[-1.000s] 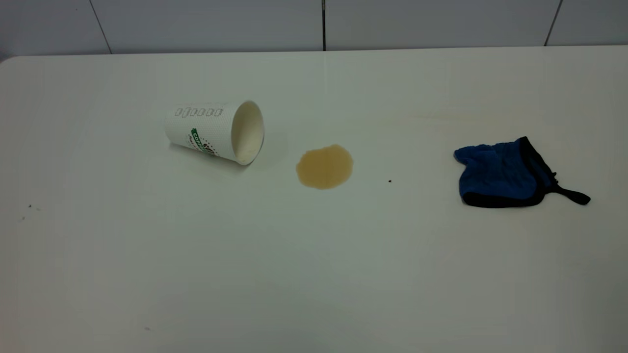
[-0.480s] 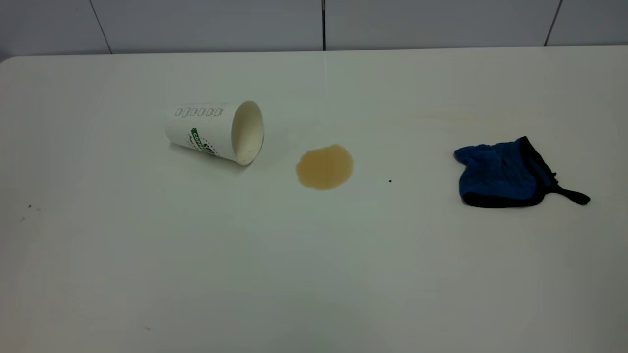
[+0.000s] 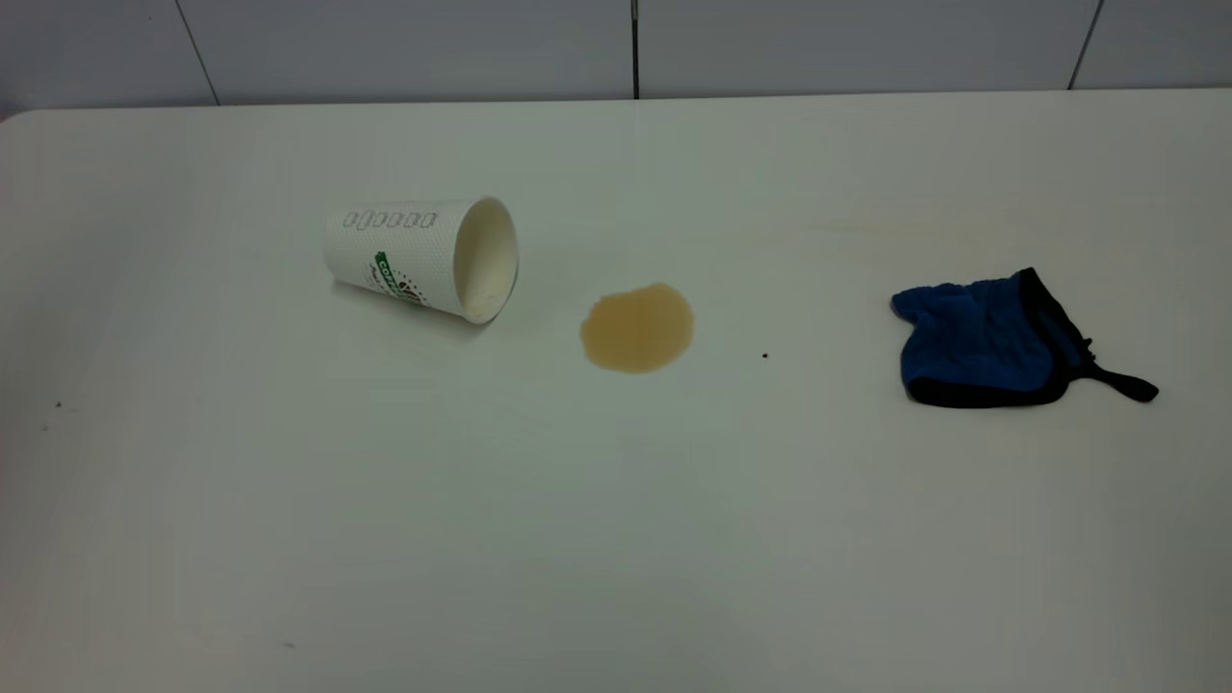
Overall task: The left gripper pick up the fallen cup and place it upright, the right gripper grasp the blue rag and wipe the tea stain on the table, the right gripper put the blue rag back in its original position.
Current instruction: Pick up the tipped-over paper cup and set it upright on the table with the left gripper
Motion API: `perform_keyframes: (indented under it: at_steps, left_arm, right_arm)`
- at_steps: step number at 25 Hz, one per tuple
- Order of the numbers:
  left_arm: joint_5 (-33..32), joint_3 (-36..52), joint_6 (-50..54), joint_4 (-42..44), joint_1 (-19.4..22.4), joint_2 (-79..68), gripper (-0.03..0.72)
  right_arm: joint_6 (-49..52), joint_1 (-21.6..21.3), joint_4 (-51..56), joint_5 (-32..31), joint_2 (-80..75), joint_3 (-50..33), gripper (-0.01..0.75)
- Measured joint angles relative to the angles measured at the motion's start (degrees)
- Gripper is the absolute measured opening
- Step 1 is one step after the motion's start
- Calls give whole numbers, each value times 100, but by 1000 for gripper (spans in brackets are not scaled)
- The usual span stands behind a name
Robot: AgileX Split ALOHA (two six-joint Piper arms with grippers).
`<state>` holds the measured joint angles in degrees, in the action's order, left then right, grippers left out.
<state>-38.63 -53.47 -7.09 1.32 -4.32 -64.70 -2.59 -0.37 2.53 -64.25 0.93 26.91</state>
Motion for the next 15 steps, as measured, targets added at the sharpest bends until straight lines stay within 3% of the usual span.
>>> perform_keyframes:
  at_steps: [7,15]
  left_arm:
    - [503,-732,644,645,-1198,-1673,424]
    - [293,-1698,3193,3192,-2677,-3533,423]
  right_arm:
    - [0,0,0,0,0,0,238]
    - [0,0,0,0,0,0,238]
